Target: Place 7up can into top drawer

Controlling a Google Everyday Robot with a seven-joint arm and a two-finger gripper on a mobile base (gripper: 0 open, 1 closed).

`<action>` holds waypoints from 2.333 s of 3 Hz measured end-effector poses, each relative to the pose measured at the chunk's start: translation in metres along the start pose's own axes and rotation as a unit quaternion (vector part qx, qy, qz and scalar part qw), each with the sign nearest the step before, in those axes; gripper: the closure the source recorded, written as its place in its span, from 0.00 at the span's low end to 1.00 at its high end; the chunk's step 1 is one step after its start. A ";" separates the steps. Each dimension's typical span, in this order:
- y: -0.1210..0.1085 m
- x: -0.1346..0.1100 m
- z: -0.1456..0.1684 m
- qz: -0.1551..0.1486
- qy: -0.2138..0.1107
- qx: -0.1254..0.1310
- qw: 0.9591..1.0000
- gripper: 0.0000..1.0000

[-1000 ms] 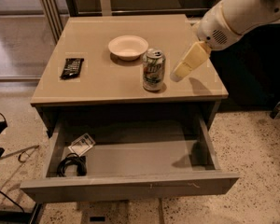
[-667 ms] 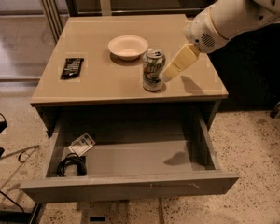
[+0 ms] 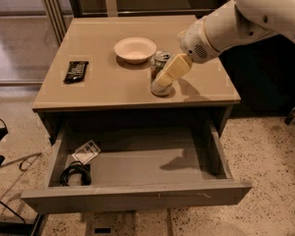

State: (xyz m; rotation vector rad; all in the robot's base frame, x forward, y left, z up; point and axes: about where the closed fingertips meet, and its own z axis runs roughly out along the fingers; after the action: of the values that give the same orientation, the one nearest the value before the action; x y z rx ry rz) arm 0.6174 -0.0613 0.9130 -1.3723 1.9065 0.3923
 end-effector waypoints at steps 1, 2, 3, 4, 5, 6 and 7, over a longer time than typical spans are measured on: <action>-0.012 0.012 0.022 0.009 -0.010 0.009 1.000 0.00; -0.016 0.014 0.032 0.013 -0.009 0.005 1.000 0.00; -0.016 0.014 0.032 0.013 -0.009 0.005 1.000 0.19; -0.016 0.014 0.032 0.013 -0.009 0.005 1.000 0.42; -0.016 0.014 0.032 0.013 -0.009 0.005 1.000 0.73; -0.016 0.014 0.032 0.013 -0.009 0.005 1.000 0.96; -0.009 0.008 0.023 -0.001 -0.016 -0.004 1.000 1.00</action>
Offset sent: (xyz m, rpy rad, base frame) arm 0.0287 -0.0057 -0.0305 0.0341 -0.0061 -0.0451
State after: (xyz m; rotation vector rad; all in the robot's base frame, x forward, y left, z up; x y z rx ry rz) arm 0.6335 -0.0561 0.8930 -1.3664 1.8793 0.4190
